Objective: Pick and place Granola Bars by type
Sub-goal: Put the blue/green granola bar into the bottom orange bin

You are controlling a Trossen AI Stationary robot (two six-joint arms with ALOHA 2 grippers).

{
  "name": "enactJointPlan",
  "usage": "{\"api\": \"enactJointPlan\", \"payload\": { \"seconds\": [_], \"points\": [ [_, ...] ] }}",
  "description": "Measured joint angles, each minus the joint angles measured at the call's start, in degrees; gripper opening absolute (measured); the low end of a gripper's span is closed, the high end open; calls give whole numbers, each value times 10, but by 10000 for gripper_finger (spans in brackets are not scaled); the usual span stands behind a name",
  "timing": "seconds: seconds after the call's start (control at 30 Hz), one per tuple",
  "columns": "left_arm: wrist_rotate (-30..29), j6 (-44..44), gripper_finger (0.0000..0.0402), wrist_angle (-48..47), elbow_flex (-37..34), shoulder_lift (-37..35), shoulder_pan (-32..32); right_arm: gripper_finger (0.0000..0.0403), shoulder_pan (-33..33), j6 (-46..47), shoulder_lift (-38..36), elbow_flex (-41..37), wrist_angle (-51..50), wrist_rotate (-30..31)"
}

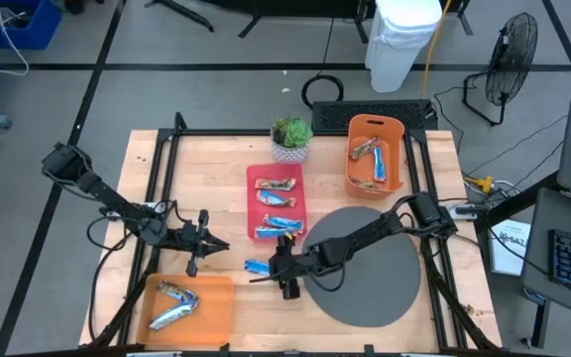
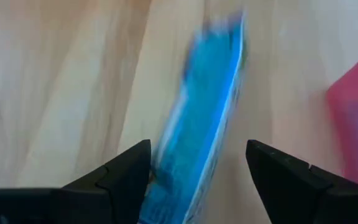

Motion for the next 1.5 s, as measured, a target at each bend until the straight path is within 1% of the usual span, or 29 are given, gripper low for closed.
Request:
{"api": "enactJointPlan", "payload": {
  "seconds": [0.07, 0.2, 0.3, 0.4, 0.53, 0.8, 0.9, 1.0, 1.2, 1.33, 1.5],
  "points": [
    [0, -2, 35, 0, 0, 0, 0, 255, 0, 3, 3, -1, -13, -7],
    [0, -10, 35, -4, 0, 0, 0, 244, -2, 15, 2, -3, -3, -42],
    [0, -11, 35, -8, 0, 0, 0, 231, -1, 15, 2, -6, 0, -43],
    [0, -11, 35, -7, 0, 0, 0, 209, -1, 15, 2, -6, -1, -44],
    [0, -12, 35, -8, 0, 0, 0, 164, -1, 15, 2, -6, -2, -44],
    [0, -12, 35, -8, 0, 0, 0, 46, -1, -11, 2, -6, 0, -44],
    [0, -12, 35, -8, 0, 0, 0, 17, 0, -25, 1, -6, 1, -44],
    [0, -12, 35, -8, 0, 0, 0, 12, 0, -43, 1, -6, 1, -44],
    [0, -12, 35, -8, 0, 0, 0, 21, 1, -48, -2, -6, 4, -45],
    [0, -12, 35, -8, 0, 0, 0, 9, 7, -64, -15, -6, 8, -45],
    [0, -11, 35, -9, 0, 0, 0, 8, 22, -101, -37, -6, 54, -45]
  ]
}}
